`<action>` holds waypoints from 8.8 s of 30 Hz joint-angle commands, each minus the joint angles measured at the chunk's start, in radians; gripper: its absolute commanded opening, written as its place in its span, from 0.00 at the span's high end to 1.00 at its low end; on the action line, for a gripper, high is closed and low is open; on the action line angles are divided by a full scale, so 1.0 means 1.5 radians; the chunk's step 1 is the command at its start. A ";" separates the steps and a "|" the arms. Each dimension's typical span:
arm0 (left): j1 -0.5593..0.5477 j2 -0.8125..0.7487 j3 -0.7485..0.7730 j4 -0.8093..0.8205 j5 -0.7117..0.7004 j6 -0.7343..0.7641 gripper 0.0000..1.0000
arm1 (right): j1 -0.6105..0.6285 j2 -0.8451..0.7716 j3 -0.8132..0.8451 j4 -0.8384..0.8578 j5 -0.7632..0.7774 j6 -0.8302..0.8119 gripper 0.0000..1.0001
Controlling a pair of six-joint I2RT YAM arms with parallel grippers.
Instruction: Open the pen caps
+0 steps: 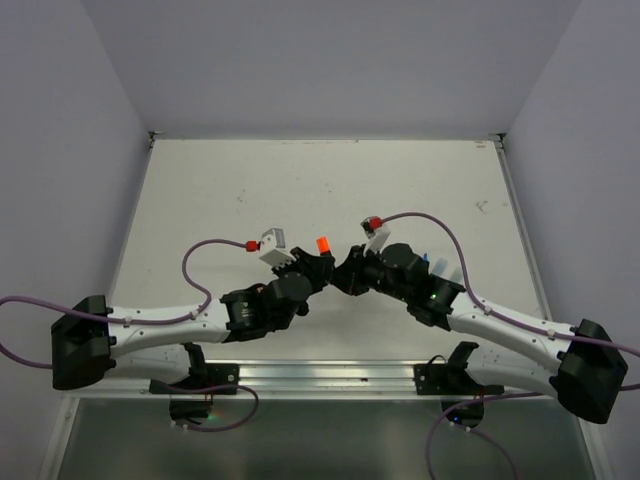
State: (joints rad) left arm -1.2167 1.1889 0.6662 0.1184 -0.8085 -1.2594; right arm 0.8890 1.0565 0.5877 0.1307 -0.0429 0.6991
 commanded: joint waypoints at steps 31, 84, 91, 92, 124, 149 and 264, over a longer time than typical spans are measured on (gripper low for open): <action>0.017 -0.060 -0.029 0.070 0.017 0.100 0.42 | -0.001 -0.116 -0.040 -0.085 -0.122 -0.039 1.00; 0.265 -0.017 -0.025 0.150 0.183 0.248 1.00 | 0.033 -0.134 -0.091 -0.133 -0.061 0.000 1.00; 0.368 0.041 0.076 0.111 0.190 0.300 1.00 | 0.050 -0.168 -0.106 -0.191 -0.029 0.008 1.00; 0.375 0.044 0.079 0.111 0.193 0.300 1.00 | 0.051 -0.168 -0.099 -0.200 -0.024 0.006 1.00; 0.396 -0.299 -0.247 -0.270 0.231 0.107 0.92 | -0.119 0.237 0.068 -0.230 0.227 -0.053 1.00; 0.378 -0.114 -0.295 -0.042 0.300 0.042 0.55 | -0.145 0.217 0.055 -0.234 0.177 -0.091 0.44; 1.069 0.073 -0.070 -0.589 0.026 -0.058 0.01 | -0.144 0.082 0.049 -0.274 0.059 -0.181 0.39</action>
State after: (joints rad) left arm 0.3717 1.2861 0.5678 -0.8200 -0.7277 -1.3533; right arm 0.6746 1.1999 0.6510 -0.2771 0.0528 0.4477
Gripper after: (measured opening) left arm 0.992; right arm 0.608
